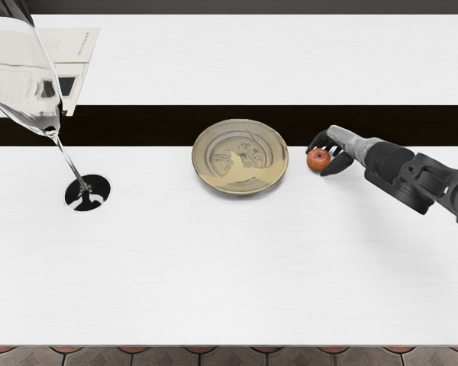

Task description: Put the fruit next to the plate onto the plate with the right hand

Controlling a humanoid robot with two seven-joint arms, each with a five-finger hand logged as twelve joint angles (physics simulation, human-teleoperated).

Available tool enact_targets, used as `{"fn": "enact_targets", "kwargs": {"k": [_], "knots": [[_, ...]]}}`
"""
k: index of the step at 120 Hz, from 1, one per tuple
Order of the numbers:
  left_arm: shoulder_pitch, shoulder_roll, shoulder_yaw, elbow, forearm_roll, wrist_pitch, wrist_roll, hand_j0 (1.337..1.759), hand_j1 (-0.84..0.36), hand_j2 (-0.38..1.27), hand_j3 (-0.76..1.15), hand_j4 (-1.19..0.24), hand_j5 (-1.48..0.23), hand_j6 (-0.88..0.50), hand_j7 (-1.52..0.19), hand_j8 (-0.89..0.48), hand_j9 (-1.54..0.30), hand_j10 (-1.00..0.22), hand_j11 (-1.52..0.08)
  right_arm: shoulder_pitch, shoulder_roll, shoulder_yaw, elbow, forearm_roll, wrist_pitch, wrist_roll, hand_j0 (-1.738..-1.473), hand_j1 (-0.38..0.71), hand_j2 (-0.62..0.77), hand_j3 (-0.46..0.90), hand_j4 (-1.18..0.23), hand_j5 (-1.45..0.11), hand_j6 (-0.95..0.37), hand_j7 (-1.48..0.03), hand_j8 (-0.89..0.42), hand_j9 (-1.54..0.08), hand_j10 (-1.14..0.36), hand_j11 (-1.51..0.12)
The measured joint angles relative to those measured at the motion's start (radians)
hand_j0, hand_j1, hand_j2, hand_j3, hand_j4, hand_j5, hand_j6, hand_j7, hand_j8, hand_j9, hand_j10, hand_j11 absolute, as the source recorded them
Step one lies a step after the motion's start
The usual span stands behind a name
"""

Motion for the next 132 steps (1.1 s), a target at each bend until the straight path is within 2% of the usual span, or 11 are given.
{"fn": "enact_targets", "kwargs": {"k": [3,5,24,38,44,45,51,59,82,103,132], "knots": [[0.0,0.0,0.0,0.0,0.0,0.0,0.0,1.658,0.06,0.05,0.0,-0.24,-0.32,-0.24,-0.32,-0.24,-0.32,-0.24,-0.32,0.0,0.001,-0.001,0.0,-0.001,0.0,0.0,-1.648,0.33,0.05,0.05,-0.59,-0.72,-0.41,-0.8,-0.16,-0.98,-0.02,-1.24],[0.0,0.0,0.0,0.0,0.0,0.0,0.0,1.658,0.06,0.05,0.0,-0.24,-0.32,-0.24,-0.32,-0.24,-0.32,-0.24,-0.32,0.0,0.001,-0.002,0.0,-0.001,-0.001,0.0,-1.649,0.33,0.08,0.0,-0.59,-0.73,-0.41,-0.81,-0.15,-0.99,-0.02,-1.25],[0.001,0.0,0.0,0.0,0.0,0.0,0.0,1.658,0.06,0.05,0.0,-0.24,-0.32,-0.24,-0.32,-0.24,-0.32,-0.24,-0.32,0.003,0.003,-0.009,0.001,-0.002,-0.001,-0.002,-1.652,0.35,0.03,0.13,-0.55,-0.81,-0.34,-0.9,-0.1,-1.06,0.03,-1.31],[0.0,0.0,0.0,0.0,0.0,0.0,0.0,1.658,0.06,0.05,0.0,-0.24,-0.32,-0.24,-0.32,-0.24,-0.32,-0.24,-0.32,0.007,0.002,-0.011,0.003,0.007,0.004,-0.009,-1.663,0.36,0.09,0.04,-0.53,-0.85,-0.3,-0.95,-0.06,-1.1,0.04,-1.3],[0.0,0.0,0.0,0.0,0.0,0.0,0.0,1.658,0.06,0.05,0.0,-0.24,-0.32,-0.24,-0.32,-0.24,-0.32,-0.24,-0.32,0.009,-0.001,-0.008,0.005,0.018,0.009,-0.01,-1.664,0.38,0.19,-0.01,-0.54,-0.87,-0.31,-0.96,-0.12,-1.04,0.03,-1.27],[0.0,0.0,0.0,0.0,0.0,0.0,0.0,1.658,0.06,0.05,0.0,-0.24,-0.32,-0.24,-0.32,-0.24,-0.32,-0.24,-0.32,0.009,-0.001,-0.008,0.005,0.021,0.01,-0.009,-1.634,0.38,0.21,0.01,-0.54,-0.87,-0.31,-0.96,-0.12,-1.04,0.03,-1.27],[0.0,0.0,0.0,0.0,0.0,0.0,0.0,1.658,0.06,0.05,0.0,-0.24,-0.32,-0.24,-0.32,-0.24,-0.32,-0.24,-0.32,0.012,-0.003,-0.004,0.008,0.037,0.019,-0.007,-1.638,0.37,0.25,0.0,-0.57,-0.89,-0.34,-0.97,-0.27,-1.01,0.02,-1.23],[0.0,0.0,0.0,0.0,0.0,0.0,0.0,1.658,0.06,0.05,0.0,-0.24,-0.32,-0.24,-0.32,-0.24,-0.32,-0.24,-0.32,0.02,-0.005,0.002,0.011,0.068,0.037,-0.005,-1.643,0.37,0.27,0.0,-0.57,-0.93,-0.35,-0.98,-0.37,-1.01,-0.16,-1.16],[0.0,0.0,0.0,0.0,0.0,0.0,0.0,1.658,0.06,0.05,0.0,-0.24,-0.32,-0.24,-0.32,-0.24,-0.32,-0.24,-0.32,0.052,-0.046,0.008,0.033,0.151,0.086,-0.003,-1.649,0.36,0.28,0.0,-0.56,-1.0,-0.36,-0.99,-0.38,-1.02,-0.52,-1.08],[0.0,0.0,0.0,0.0,0.0,0.0,0.0,1.658,0.06,0.05,0.0,-0.24,-0.32,-0.24,-0.32,-0.24,-0.32,-0.24,-0.32,0.078,-0.097,0.043,0.05,0.242,0.175,0.0,-1.651,0.36,0.28,0.0,-0.54,-1.02,-0.36,-1.0,-0.38,-1.02,-0.65,-1.04],[0.0,0.0,0.0,0.0,0.0,0.0,0.0,1.658,0.06,0.05,0.0,-0.24,-0.32,-0.24,-0.32,-0.24,-0.32,-0.24,-0.32,0.089,-0.119,0.112,0.071,0.306,0.264,-0.001,-1.652,0.35,0.27,0.0,-0.54,-1.03,-0.36,-1.0,-0.39,-1.02,-0.72,-1.03]]}}
